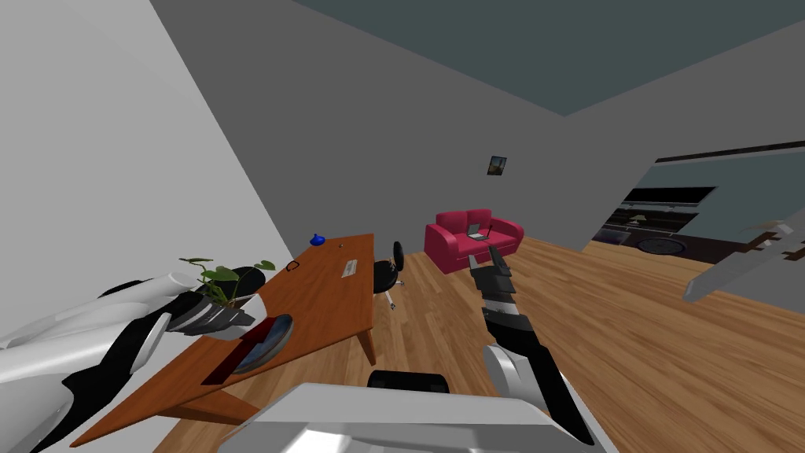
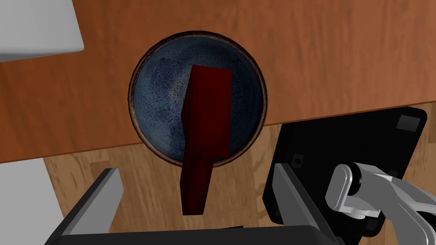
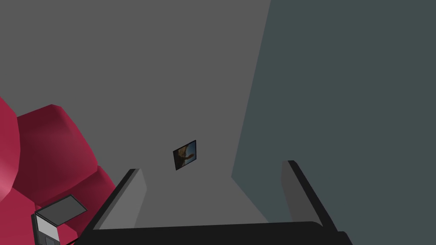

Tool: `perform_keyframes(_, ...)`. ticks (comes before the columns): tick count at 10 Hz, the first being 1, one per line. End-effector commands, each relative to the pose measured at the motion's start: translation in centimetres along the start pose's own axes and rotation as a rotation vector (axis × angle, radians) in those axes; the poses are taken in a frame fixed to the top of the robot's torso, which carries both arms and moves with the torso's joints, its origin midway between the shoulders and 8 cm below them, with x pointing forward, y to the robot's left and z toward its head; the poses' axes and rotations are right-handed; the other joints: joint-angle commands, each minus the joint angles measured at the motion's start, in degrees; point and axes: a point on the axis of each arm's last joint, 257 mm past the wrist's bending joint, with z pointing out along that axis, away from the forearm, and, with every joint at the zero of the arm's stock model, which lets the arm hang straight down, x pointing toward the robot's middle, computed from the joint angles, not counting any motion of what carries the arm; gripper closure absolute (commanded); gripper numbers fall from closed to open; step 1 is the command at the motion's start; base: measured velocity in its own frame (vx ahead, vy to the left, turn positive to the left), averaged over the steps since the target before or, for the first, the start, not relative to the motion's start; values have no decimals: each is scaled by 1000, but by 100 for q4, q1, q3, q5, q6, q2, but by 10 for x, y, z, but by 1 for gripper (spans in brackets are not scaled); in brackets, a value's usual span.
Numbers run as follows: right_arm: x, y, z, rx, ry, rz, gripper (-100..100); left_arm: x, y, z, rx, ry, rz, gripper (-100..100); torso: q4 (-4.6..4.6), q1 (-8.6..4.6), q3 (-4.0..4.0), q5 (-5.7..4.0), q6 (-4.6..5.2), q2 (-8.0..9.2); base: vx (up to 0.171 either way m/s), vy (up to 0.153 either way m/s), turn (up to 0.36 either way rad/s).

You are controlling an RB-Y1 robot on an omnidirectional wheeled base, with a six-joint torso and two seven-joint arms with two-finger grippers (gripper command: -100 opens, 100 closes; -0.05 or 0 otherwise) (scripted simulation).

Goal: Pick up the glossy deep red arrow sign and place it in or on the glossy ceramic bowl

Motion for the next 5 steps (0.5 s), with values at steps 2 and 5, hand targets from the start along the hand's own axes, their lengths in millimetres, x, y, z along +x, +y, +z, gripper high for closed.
perform_keyframes(2, 0, 0, 0, 0, 0, 0, 0, 0, 0, 0, 0, 0, 0, 0, 0, 0, 0, 0, 0, 0, 0, 0, 0)
perform_keyframes(5, 0, 0, 0, 0, 0, 0, 0, 0, 0, 0, 0, 0, 0, 0, 0, 0, 0, 0, 0, 1, 0, 0, 0)
